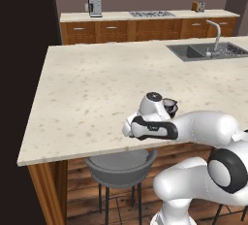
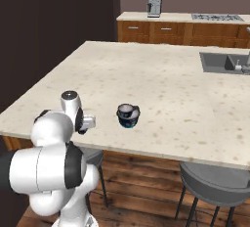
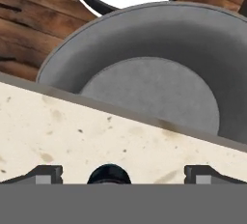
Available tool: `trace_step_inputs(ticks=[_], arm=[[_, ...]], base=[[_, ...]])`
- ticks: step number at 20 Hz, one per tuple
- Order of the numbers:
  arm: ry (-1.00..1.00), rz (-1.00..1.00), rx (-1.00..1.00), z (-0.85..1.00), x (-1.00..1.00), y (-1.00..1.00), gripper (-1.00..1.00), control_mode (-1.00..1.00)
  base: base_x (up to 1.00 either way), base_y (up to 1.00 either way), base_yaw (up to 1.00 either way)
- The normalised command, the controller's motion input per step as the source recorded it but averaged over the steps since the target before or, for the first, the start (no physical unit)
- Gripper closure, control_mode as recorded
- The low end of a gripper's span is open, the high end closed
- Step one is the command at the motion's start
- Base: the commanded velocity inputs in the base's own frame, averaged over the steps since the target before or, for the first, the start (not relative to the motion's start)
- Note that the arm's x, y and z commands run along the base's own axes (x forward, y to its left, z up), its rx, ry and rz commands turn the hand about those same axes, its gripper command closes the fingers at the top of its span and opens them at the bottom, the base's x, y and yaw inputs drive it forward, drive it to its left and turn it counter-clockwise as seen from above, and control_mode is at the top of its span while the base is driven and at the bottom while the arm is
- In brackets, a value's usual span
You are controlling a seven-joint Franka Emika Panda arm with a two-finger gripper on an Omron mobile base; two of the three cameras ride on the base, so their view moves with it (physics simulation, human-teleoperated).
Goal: Stack the yogurt containers by placing the smaller containers on top of the larger containers.
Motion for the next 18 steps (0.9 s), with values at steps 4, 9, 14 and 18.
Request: trace_step_inputs(ticks=[4,9,14,18], arm=[[0.00,-0.07,-0.01,-0.14,0.06,0.01,-1.00,-1.00],[0.00,-0.06,0.00,-0.17,0.06,0.00,-1.00,-1.00],[0.00,-0.06,0.00,-0.14,0.13,0.00,-1.00,-1.00],[0.00,-0.05,0.00,-0.14,0.23,0.00,-1.00,-1.00]], base=[[0.00,0.00,0.00],[0.00,0.00,0.00],[0.00,0.00,0.00],[0.00,0.00,0.00]])
